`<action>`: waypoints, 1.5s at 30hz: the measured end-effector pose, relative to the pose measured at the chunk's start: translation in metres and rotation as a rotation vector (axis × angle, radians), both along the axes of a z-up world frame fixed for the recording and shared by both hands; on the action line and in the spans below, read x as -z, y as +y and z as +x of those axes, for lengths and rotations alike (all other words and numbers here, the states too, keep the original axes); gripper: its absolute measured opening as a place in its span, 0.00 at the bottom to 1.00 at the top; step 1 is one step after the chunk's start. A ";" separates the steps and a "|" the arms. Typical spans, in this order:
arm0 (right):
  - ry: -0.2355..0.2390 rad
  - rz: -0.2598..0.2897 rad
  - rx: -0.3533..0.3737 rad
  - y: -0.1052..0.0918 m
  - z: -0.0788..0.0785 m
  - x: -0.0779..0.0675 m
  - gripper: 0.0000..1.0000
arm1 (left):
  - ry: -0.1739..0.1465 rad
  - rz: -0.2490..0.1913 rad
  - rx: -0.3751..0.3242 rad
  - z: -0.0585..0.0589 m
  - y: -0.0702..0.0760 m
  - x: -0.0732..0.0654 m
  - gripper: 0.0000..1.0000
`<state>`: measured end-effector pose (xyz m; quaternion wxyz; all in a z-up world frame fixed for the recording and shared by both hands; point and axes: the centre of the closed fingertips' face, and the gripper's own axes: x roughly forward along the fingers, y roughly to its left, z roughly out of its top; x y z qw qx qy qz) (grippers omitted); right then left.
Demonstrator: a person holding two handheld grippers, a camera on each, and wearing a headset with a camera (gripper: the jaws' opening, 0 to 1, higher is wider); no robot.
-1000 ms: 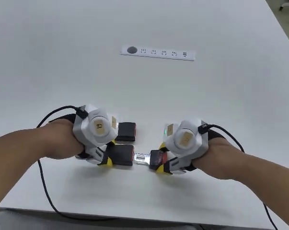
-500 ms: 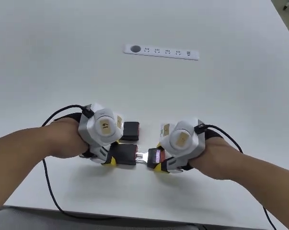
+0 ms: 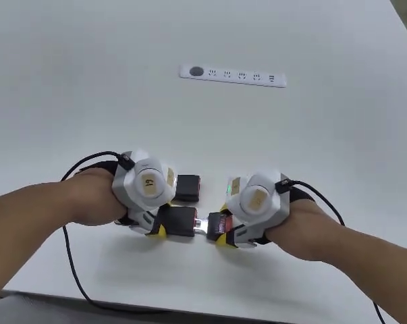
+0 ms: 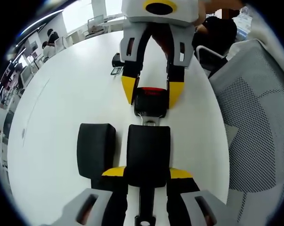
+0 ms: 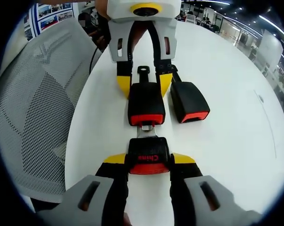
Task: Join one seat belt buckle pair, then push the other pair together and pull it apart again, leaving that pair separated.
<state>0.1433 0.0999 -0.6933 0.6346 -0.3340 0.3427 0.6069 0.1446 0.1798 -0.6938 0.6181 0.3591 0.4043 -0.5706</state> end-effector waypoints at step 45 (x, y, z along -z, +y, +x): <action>-0.019 0.042 -0.014 0.026 0.005 -0.005 0.31 | -0.005 0.019 0.021 -0.002 -0.003 -0.005 0.31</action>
